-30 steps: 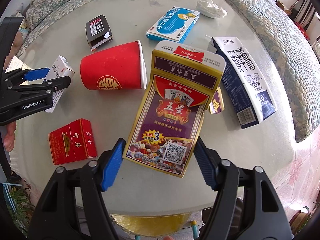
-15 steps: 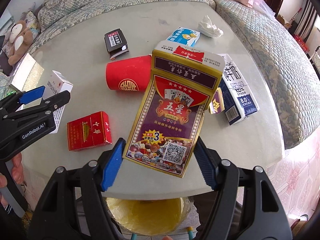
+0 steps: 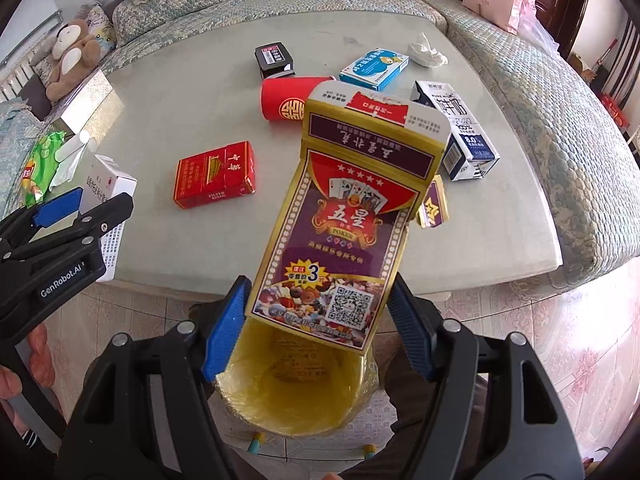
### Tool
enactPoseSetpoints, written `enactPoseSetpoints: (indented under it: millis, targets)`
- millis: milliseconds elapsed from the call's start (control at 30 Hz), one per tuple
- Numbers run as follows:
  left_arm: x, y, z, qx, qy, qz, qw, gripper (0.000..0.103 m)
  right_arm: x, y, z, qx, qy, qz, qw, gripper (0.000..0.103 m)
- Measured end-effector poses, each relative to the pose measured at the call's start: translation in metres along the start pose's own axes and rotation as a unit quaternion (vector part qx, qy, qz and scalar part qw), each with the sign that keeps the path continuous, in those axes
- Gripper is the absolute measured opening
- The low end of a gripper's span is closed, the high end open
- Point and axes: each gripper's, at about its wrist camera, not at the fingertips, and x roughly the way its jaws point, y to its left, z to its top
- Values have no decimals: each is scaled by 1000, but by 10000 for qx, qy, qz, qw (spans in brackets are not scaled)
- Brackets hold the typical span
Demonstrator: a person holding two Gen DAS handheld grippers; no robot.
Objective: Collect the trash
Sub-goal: 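Lift the white box with the left tool while the right tool lifts the yellow box toward the bin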
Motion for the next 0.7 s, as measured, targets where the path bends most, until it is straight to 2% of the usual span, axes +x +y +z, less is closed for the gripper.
enactPoseSetpoints:
  millis: [400,700]
  targets:
    - [-10,-2,-78,-435,163,86,9989,67,6,6,-59,-131,183,46,9997,68]
    - [6,-14,-121,-567,513,-145,9970,67,28,13,-95,-277,419,88,9987,68]
